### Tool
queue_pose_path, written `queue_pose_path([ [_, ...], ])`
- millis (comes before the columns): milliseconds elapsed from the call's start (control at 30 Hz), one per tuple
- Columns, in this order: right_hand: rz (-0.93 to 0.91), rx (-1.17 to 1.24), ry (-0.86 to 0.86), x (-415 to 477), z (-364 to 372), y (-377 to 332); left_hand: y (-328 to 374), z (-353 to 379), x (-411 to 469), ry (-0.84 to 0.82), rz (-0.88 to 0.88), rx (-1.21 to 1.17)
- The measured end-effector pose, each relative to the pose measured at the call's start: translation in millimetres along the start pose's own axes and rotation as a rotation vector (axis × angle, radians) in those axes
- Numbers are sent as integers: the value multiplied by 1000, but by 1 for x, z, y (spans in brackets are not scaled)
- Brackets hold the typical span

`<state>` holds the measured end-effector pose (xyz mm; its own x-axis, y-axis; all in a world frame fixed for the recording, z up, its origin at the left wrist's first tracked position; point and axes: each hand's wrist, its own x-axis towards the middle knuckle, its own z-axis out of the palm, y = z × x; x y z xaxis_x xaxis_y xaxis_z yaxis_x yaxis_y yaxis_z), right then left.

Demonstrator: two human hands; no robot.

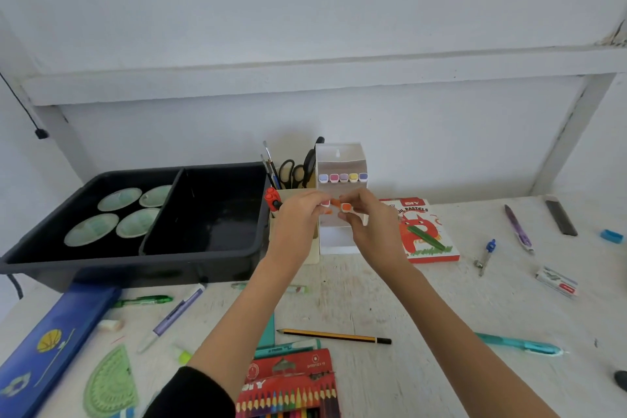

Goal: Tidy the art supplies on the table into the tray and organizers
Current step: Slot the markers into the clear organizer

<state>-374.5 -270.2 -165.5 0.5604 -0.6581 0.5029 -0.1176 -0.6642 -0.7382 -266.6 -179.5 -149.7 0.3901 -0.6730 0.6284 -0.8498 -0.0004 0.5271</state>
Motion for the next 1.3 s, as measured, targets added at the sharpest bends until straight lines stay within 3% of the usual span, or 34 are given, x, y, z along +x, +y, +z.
queue_pose_path([
  [200,-5,-101,-57,19,18,12,-8,6,10,-74,-36,94],
  [367,-32,-248,-49,23,27,21,-11,10,14,-57,43,207],
  [433,-34,-268,-51,22,30,22,-12,10,12,-51,43,115],
  [600,84,-67,-80,24,22,13,-3,-5,16,128,-177,-242],
  [833,95,-122,-71,31,22,11,-2,-7,41,-264,-122,-221],
  [1067,152,-177,-45,44,28,14,-9,-2,44,-219,-77,-50],
  [1300,217,-361,-153,50,31,11,-5,-3,47,-223,-82,-8],
])
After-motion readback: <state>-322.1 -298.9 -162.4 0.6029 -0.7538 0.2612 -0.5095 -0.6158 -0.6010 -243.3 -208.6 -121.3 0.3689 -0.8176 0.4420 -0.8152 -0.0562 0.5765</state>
